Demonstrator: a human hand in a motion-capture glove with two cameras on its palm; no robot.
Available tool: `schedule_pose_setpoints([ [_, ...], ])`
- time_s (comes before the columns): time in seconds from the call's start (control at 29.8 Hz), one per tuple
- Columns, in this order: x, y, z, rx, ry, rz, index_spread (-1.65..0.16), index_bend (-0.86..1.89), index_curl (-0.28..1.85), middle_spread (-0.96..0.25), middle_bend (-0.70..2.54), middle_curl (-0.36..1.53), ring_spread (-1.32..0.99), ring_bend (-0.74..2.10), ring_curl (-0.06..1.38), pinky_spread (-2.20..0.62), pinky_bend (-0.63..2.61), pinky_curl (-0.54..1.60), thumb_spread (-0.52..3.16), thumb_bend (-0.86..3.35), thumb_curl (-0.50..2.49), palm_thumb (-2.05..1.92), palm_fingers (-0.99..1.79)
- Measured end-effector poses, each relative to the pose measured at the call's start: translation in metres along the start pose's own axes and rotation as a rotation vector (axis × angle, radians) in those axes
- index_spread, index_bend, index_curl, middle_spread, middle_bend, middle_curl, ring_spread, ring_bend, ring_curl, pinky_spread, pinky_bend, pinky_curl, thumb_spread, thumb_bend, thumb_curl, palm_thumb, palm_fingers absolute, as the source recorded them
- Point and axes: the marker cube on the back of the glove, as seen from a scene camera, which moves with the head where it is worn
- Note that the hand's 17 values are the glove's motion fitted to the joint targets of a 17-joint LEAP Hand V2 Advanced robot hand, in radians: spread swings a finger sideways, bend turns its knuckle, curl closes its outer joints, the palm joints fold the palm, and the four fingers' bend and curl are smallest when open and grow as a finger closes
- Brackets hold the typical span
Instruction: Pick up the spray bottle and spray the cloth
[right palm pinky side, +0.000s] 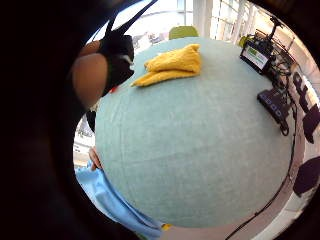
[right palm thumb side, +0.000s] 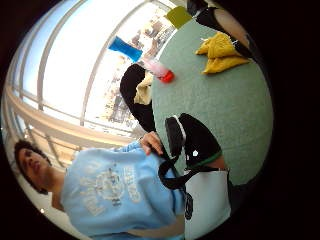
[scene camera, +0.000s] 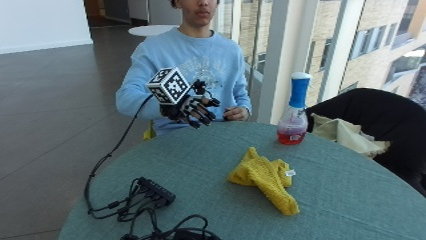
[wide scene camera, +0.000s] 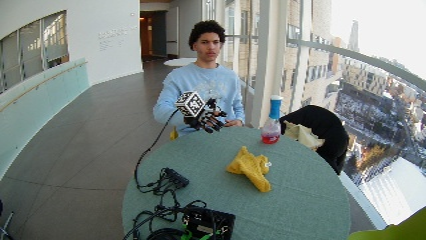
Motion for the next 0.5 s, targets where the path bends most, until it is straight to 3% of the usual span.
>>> schedule_pose_setpoints([
  [0.23, 0.028, 0.064, -0.014, -0.021, 0.130, 0.070, -0.41, 0.15, 0.20, -0.09, 0.31, 0.43, 0.00, 0.35, 0.33, 0.18, 0.34, 0.36, 1.11, -0.02, 0.40, 0.70, 0.62],
  [0.5, 0.036, 0.087, -0.022, -0.036, 0.174, 0.071, -0.41, 0.14, 0.22, -0.08, 0.29, 0.42, 0.01, 0.30, 0.32, 0.20, 0.32, 0.36, 1.12, -0.02, 0.39, 0.71, 0.62],
])
